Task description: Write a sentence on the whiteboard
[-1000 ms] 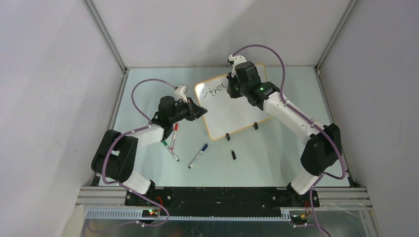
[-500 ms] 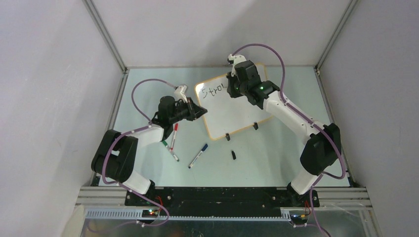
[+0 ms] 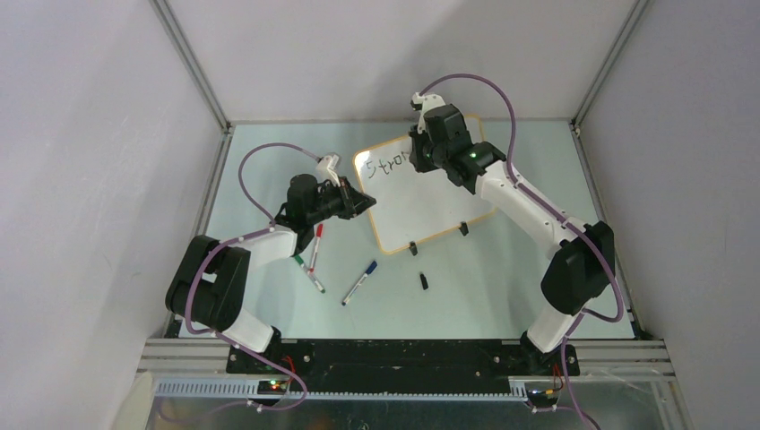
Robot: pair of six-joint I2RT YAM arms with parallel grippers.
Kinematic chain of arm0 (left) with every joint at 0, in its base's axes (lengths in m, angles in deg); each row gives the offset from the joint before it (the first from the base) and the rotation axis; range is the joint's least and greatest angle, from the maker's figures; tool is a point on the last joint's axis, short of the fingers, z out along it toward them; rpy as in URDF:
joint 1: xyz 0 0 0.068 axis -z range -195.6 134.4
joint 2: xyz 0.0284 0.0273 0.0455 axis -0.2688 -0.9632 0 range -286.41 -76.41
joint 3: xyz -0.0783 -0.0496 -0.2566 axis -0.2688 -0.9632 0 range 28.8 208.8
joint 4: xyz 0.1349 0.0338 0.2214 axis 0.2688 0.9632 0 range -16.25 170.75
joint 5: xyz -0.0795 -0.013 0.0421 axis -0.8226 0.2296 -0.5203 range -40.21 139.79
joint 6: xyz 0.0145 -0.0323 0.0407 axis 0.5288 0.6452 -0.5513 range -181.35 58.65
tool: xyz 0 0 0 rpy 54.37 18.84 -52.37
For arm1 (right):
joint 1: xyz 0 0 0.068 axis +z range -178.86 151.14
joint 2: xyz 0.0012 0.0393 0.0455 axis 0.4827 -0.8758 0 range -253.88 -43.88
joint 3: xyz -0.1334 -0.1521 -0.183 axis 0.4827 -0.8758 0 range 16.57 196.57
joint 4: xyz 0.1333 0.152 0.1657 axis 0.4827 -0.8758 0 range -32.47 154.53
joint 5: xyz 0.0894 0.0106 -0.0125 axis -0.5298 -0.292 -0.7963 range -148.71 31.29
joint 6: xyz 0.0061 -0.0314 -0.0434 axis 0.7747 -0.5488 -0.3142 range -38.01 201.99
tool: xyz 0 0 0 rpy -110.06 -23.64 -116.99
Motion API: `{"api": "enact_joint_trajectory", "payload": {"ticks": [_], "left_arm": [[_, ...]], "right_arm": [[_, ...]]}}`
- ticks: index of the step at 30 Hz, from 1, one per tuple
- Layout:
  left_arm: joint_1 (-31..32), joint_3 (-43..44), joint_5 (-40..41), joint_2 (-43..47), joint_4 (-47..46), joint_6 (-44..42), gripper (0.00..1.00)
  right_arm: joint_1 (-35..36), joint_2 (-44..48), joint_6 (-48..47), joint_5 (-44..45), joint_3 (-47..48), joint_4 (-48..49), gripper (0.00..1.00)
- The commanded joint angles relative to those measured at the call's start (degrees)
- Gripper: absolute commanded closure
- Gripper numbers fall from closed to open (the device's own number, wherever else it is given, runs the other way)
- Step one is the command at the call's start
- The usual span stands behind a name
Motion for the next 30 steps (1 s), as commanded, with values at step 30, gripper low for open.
{"api": "enact_joint_trajectory", "payload": {"ticks": [30], "left_arm": [[0.8, -0.6, 2.7, 0.4, 6.2, -6.3, 1.00]], "right_arm": [[-1.2, 1.9, 0.7, 2.2, -2.4, 0.0, 1.00]]}}
